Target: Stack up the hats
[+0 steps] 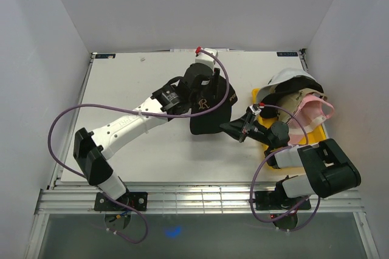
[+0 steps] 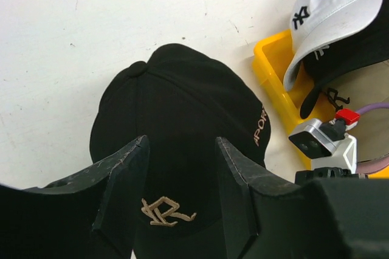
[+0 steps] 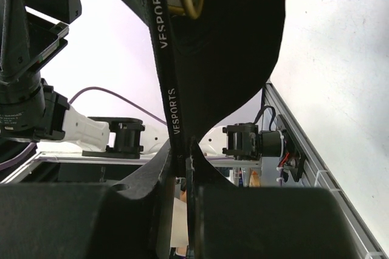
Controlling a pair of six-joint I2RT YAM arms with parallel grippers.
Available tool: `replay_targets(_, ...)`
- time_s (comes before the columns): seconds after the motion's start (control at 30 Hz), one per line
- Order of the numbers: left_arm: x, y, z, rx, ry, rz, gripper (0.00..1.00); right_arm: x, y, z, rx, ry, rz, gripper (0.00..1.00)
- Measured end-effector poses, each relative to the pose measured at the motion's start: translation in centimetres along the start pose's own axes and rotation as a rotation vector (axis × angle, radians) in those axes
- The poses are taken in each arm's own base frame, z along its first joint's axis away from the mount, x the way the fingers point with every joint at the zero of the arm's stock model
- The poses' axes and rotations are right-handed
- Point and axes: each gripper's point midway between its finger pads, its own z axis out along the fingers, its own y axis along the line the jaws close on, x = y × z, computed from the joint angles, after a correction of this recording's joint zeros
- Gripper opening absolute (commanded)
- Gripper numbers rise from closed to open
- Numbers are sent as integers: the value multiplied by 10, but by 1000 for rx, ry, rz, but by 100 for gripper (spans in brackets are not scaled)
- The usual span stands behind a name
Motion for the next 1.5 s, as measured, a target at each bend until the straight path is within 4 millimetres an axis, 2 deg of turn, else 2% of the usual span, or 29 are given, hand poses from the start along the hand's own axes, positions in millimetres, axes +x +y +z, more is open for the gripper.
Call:
replay_targets(0.17, 11, -2, 12, -15, 50, 21, 58, 1, -7, -3, 10, -9, 11, 10)
replay_targets(0.27, 17, -3, 18, -25, 74, 34, 57, 1, -4, -3, 2, -13, 3, 16)
replay_targets(0.37, 15, -2, 18, -33, 76, 36, 57, 1, 1, -4, -9, -19, -18, 23)
replay_targets(0.43, 16, -1, 18, -38, 82, 38, 57, 1, 4, -5, -8, -29, -44, 32)
replay_targets(0.47, 16, 0, 18, -43, 85, 40, 57, 0, 5, -5, -2, -36, -54, 40)
replay_targets(0.63, 19, 2, 18, -55, 94, 43, 57, -13, 9, 0, 85, -96, -134, 60)
replay_targets(0.8, 19, 1, 19, -57, 100, 42, 56, -28, 14, 2, 194, -151, -211, 74)
replay_targets(0.9, 19, -1, 22, -57, 99, 40, 56, -34, 3, -1, 289, -172, -223, 79)
replay_targets(1.03, 18, -4, 25, -55, 101, 42, 56, -42, -12, -8, 425, -197, -233, 80)
replay_targets(1.13, 18, -8, 26, -52, 105, 46, 56, -48, -14, -14, 511, -219, -264, 78)
replay_targets(1.23, 20, -11, 27, -53, 114, 54, 56, -53, -14, -20, 574, -235, -302, 62)
replay_targets(1.37, 23, -16, 29, -54, 125, 66, 56, -57, -20, -28, 644, -249, -334, 52)
replay_targets(1.5, 29, -17, 30, -55, 141, 76, 56, -59, -28, -35, 702, -247, -348, 48)
